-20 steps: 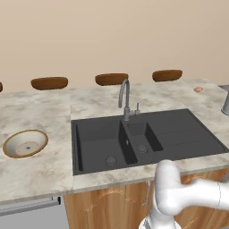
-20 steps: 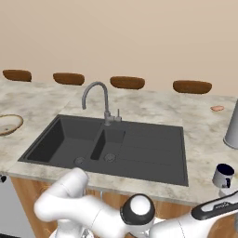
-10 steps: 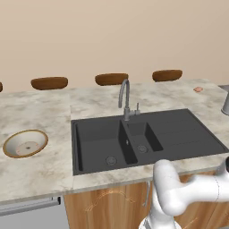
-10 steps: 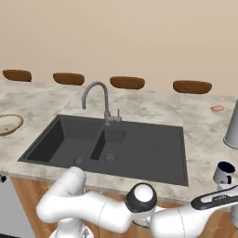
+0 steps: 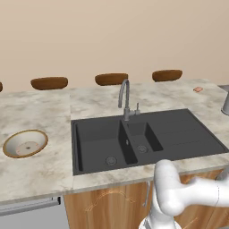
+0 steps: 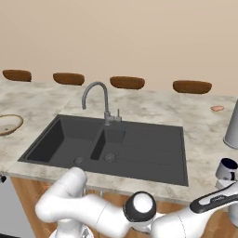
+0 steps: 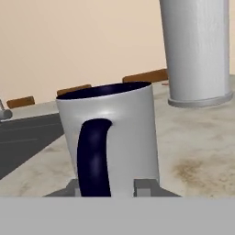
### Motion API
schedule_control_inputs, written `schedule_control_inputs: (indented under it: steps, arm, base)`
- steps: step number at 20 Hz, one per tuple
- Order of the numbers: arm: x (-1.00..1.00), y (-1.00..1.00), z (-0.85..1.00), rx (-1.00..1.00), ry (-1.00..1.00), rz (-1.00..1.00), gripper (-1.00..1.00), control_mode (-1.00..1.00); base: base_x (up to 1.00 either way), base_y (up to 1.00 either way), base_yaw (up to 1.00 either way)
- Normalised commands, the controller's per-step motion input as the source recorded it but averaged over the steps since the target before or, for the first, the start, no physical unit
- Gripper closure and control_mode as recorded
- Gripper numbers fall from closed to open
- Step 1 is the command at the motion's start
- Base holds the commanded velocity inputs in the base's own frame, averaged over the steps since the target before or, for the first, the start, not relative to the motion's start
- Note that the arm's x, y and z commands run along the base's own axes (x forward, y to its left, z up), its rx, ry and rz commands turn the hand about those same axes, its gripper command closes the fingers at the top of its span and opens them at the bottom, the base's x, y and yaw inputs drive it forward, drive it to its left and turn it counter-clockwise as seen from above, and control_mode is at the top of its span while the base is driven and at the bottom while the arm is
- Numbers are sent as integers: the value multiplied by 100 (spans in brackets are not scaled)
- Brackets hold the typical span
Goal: Pick the mug and place it in the sink. Pick the bowl and place it in the open cabinet and then close the cabinet.
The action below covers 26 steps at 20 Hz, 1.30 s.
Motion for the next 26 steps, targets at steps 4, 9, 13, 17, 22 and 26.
schedule_control_inputs:
  steps: [4, 9, 13, 17, 22, 26]
  arm:
    - [-37, -16, 22, 0, 1, 4, 100, -100]
    - [-47, 7, 67, -6, 1, 3, 100, -100]
    - [-44, 30, 88, -13, 2, 8, 100, -100]
    - [-69, 84, 27, -13, 8, 4, 100, -100]
    - [-57, 100, -8, -7, 0, -10, 100, -100]
    - [-22, 100, -6, -2, -13, -25, 100, -100]
  base:
    - [0, 0, 0]
    - [0, 0, 0]
    - [0, 0, 0]
    - [0, 0, 0]
    - [0, 0, 0]
    - [0, 0, 0]
